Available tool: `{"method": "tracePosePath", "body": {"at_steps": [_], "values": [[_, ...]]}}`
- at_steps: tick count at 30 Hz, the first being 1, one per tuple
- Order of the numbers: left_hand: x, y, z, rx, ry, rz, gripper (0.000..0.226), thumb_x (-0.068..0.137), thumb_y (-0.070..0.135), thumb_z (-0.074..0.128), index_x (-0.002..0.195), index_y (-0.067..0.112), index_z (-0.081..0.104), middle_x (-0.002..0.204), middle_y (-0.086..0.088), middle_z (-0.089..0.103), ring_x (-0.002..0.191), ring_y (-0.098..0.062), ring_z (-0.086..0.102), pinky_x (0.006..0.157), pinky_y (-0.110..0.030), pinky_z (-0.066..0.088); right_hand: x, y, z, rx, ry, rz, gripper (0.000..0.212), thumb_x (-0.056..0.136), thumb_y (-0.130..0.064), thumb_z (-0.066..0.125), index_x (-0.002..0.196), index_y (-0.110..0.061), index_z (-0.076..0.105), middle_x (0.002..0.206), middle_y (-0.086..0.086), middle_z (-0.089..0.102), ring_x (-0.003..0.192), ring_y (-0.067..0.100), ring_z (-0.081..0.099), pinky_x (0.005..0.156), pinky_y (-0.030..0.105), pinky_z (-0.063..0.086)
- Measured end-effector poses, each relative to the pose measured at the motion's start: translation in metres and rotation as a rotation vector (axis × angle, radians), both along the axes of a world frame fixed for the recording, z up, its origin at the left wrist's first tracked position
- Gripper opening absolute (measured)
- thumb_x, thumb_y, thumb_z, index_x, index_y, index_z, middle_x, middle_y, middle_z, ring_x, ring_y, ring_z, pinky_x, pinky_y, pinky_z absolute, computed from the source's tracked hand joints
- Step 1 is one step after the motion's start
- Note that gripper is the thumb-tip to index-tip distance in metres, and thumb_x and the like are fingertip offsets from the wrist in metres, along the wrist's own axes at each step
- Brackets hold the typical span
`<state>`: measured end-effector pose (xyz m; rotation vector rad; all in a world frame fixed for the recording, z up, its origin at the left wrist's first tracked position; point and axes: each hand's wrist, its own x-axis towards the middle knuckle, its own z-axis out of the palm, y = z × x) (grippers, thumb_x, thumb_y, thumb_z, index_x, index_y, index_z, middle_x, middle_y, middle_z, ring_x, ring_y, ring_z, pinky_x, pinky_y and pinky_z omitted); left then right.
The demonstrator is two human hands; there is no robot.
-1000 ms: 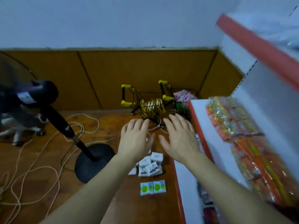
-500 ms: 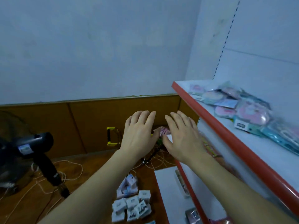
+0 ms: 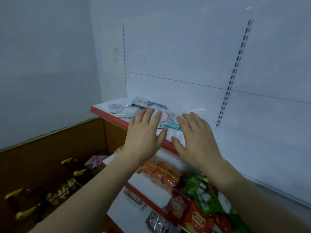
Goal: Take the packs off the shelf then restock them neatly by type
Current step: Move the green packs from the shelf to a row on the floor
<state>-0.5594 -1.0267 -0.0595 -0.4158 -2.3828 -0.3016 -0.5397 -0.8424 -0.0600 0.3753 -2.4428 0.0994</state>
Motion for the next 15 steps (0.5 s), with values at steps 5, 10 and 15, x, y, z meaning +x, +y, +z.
{"method": "tracePosePath", "body": {"at_steps": [5, 10, 15], "values": [[0.018, 0.090, 0.011, 0.002, 0.038, -0.243, 0.056, 0.097, 0.051, 0.039, 0.141, 0.018, 0.048, 0.145, -0.009, 0.050, 0.136, -0.031, 0.042, 0.108, -0.052, 0.040, 0.062, 0.086, 0.012, 0.009, 0.025, -0.226, 0.065, 0.094, -0.050, 0.040, 0.145, -0.012, 0.048, 0.150, 0.012, 0.047, 0.143, 0.033, 0.037, 0.113, 0.056, 0.034], [0.053, 0.187, 0.019, 0.008, 0.058, -0.447, 0.056, 0.097, 0.051, 0.040, 0.141, 0.016, 0.050, 0.145, -0.010, 0.051, 0.135, -0.032, 0.043, 0.107, -0.051, 0.041, 0.134, 0.172, 0.015, 0.007, 0.074, -0.395, 0.063, 0.094, -0.049, 0.042, 0.140, -0.007, 0.053, 0.144, 0.016, 0.052, 0.138, 0.038, 0.043, 0.108, 0.058, 0.039], [0.105, 0.279, 0.015, -0.010, 0.035, -0.614, 0.056, 0.097, 0.051, 0.041, 0.141, 0.017, 0.051, 0.144, -0.009, 0.052, 0.132, -0.031, 0.045, 0.107, -0.050, 0.041, 0.212, 0.251, 0.012, 0.020, 0.149, -0.535, 0.058, 0.092, -0.044, 0.050, 0.134, -0.005, 0.058, 0.137, 0.017, 0.057, 0.133, 0.039, 0.048, 0.104, 0.059, 0.042]]}}
